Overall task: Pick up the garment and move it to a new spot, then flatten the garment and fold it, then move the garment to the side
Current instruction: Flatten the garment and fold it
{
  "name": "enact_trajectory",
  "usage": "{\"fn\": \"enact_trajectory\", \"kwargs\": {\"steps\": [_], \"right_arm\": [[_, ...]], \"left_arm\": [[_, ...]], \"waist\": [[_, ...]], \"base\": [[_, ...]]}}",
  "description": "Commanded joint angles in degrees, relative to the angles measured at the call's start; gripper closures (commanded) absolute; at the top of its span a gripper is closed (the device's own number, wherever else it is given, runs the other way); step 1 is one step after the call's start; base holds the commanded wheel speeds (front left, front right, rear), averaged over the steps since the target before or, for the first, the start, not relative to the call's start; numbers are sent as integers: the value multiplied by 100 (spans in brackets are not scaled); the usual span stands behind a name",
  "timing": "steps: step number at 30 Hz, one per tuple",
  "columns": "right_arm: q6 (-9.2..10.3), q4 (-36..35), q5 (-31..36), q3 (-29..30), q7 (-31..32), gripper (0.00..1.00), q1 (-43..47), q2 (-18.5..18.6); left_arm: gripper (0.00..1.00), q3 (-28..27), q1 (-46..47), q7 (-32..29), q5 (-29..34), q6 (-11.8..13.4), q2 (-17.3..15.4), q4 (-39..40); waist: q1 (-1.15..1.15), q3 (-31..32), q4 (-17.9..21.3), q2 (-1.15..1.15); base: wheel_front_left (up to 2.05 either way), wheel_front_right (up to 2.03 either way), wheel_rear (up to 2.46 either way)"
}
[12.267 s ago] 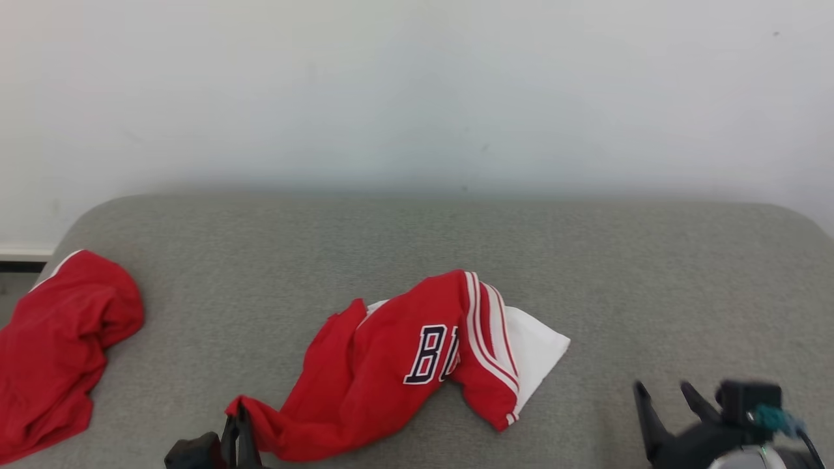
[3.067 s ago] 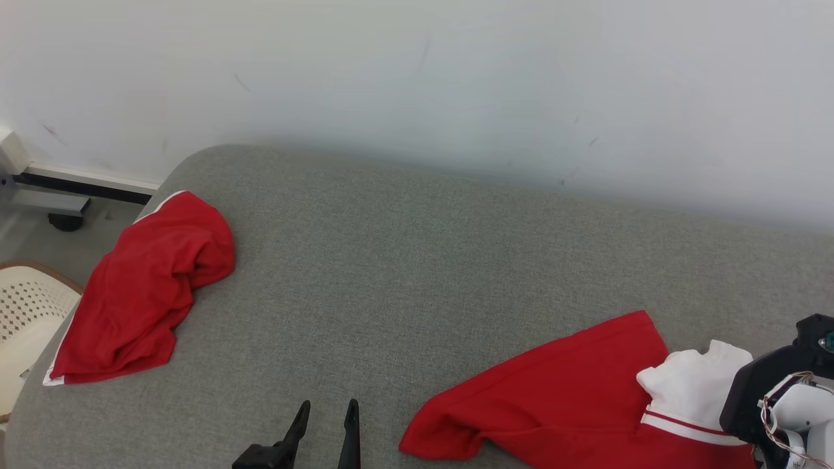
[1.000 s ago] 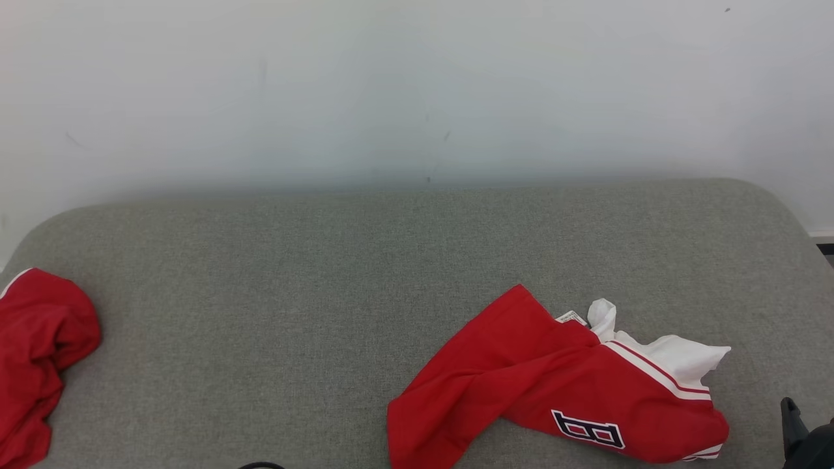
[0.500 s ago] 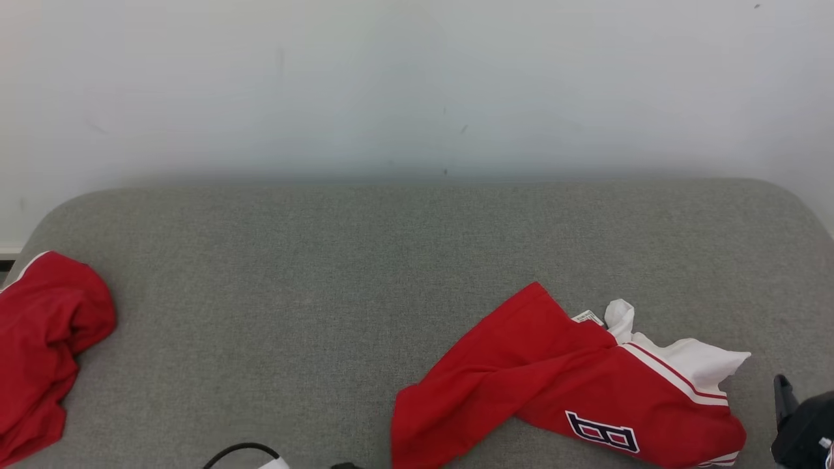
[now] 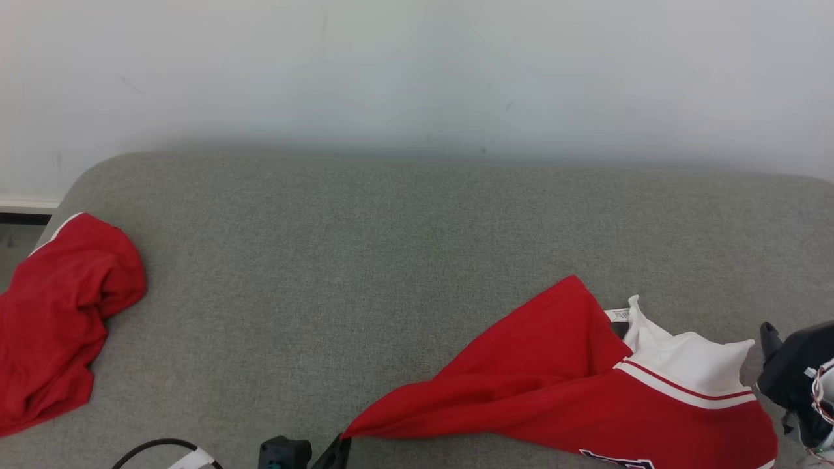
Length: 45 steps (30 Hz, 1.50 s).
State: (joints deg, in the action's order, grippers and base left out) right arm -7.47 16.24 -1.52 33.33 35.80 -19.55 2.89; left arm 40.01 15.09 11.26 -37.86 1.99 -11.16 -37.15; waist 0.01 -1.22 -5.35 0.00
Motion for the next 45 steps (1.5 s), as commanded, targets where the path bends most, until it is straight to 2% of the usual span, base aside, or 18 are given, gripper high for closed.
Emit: {"fn": "enact_trajectory", "kwargs": {"steps": [1,8,16,17,19,20,23,24,26,27,33,34,35,36,37,40,42,45], "right_arm": [[-6,53,-51,-19,-16,0,-78,0],[-6,890,255,-16,278,0,-745,2],[-6,1321,939,245,1136,0,-1190,-2],[-6,1328,1027,280,1288,1,-1190,3],[-6,1296,1121,329,1391,11,-1193,3],[-6,1307,1141,343,1460,11,-1197,-2],[-6,1286,1223,437,1877,0,-1188,0],[-6,1270,1201,437,1889,19,-1205,-2],[-6,1212,1186,365,1754,95,-1245,0],[-6,1191,1133,305,1628,100,-1268,1],[-6,1048,669,-151,289,100,-1397,3],[-6,926,458,-332,-149,100,-1352,2],[-6,831,305,-441,-325,100,-1286,8],[-6,542,-168,-701,-552,100,-1121,15],[-6,542,-168,-701,-552,100,-1121,15],[1,-99,-949,-890,-446,100,-557,69],[1,-726,-1339,-831,396,100,420,57],[1,-1260,-1318,-587,1248,100,1269,106]], "left_arm": [[100,-1,-81,-12,-1,-3,-30,49],[100,93,-71,-164,42,62,-75,444],[100,224,-46,-317,98,162,-1,705],[100,251,-79,-370,106,217,7,785],[100,265,-102,-418,107,264,-4,874],[100,270,-115,-435,107,284,-13,913],[100,313,-165,-518,109,360,-60,1109],[100,320,-175,-536,107,379,-59,1136],[100,331,-199,-559,97,398,-70,1180],[100,334,-204,-563,92,402,-76,1202],[100,244,-177,-404,143,570,-117,1331],[100,212,-168,-366,146,633,-133,1361],[100,208,-179,-362,139,653,-143,1372],[100,192,-223,-369,109,672,-167,1399],[100,192,-223,-369,109,672,-167,1399],[100,182,-291,-380,61,701,-197,1436],[100,184,-362,-410,10,709,-206,1479],[100,191,-377,-422,-22,705,-212,1521]], "waist": [[-1,-57,-36,0],[-1,-235,-82,0],[-1,-347,-173,0],[-1,-346,-187,0],[-1,-353,-193,0],[-1,-356,-193,0],[-1,-350,-212,0],[-1,-351,-214,0],[-1,-359,-221,0],[-1,-365,-224,0],[-1,-372,-261,0],[-1,-347,-292,0],[-1,-326,-307,0],[-1,-287,-328,0],[-1,-287,-328,0],[-1,-232,-331,0],[-1,-185,-317,0],[-1,-186,-283,0]], "base": [[0,0,0],[0,0,0],[0,0,0],[0,0,0],[0,0,0],[0,0,0],[0,0,0],[0,0,0],[0,0,0],[0,0,0],[0,0,0],[0,0,0],[0,0,0],[0,0,0],[0,0,0],[0,0,0],[0,0,0],[0,0,0]]}}
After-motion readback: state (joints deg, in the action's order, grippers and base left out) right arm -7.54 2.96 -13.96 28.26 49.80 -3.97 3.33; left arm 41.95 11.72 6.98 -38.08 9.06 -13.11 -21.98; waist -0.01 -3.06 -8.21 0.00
